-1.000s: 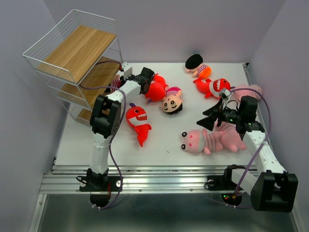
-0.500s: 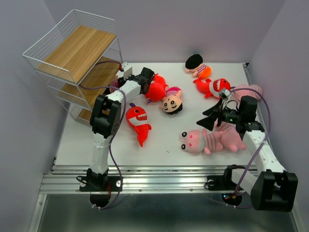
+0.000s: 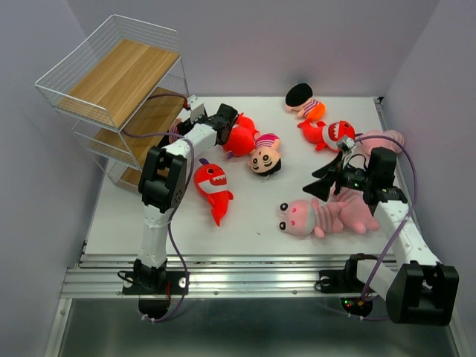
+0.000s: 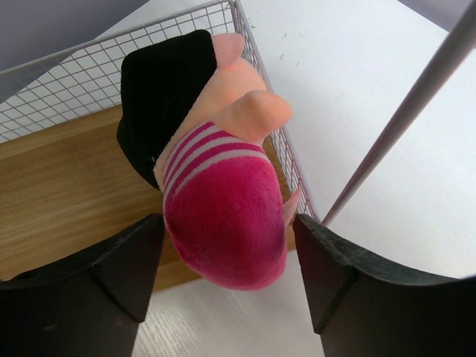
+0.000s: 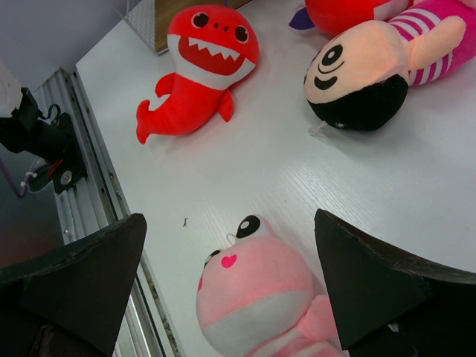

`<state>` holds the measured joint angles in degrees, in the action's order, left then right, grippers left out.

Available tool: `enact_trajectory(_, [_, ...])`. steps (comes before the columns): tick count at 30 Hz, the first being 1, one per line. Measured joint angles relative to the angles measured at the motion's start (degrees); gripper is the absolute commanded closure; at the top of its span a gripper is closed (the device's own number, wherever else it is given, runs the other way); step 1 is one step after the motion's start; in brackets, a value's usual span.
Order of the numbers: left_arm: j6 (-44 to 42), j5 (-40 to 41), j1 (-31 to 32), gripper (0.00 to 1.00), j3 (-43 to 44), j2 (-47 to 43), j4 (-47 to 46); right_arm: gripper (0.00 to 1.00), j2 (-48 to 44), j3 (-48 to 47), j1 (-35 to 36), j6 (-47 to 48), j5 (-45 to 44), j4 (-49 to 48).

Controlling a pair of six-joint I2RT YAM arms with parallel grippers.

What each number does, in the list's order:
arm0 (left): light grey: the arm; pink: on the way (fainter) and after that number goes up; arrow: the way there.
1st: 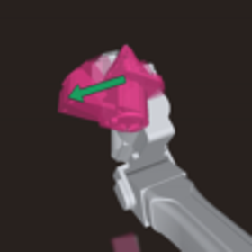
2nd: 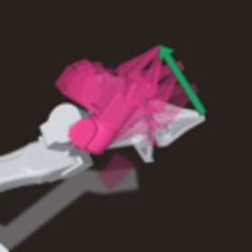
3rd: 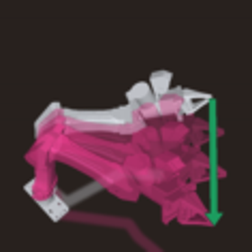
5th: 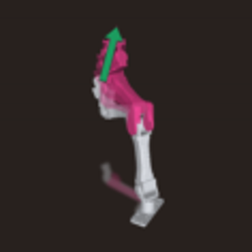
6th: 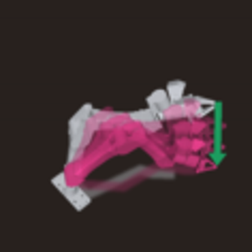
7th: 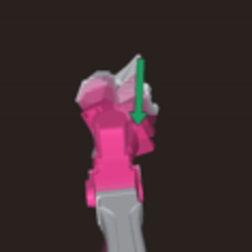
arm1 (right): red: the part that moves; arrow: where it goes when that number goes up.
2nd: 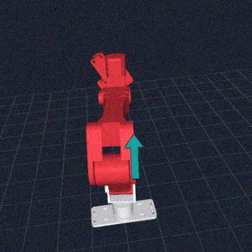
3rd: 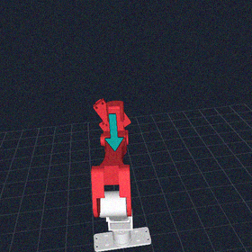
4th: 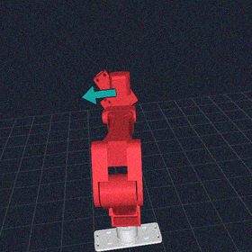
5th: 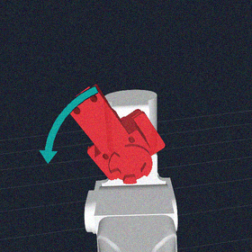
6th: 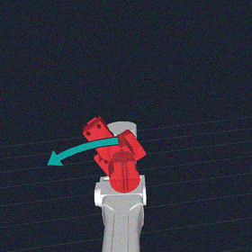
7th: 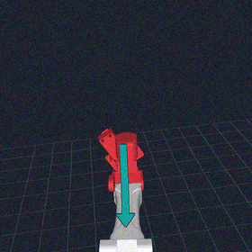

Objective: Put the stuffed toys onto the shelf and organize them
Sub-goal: Place the stuffed toy onto shelf

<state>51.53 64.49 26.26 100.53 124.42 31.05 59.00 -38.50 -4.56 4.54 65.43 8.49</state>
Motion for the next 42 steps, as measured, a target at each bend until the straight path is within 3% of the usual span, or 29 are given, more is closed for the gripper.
enact_trajectory(5, [-0.1, -0.3, 0.0, 0.01, 0.0, -0.1, 0.0, 0.00, 0.0, 0.0, 0.0, 0.0, 0.0, 0.0])
enact_trajectory(26, [-3.9, -8.8, 0.4, 0.01, -1.6, -3.8, 0.0, 0.00, 0.0, 0.0, 0.0, 0.2, 0.4, 0.0])
enact_trajectory(42, [-3.5, -10.1, 3.8, 0.01, -1.8, -7.0, 3.8, 0.00, 0.0, 0.0, 0.0, 0.6, 0.4, 0.0])
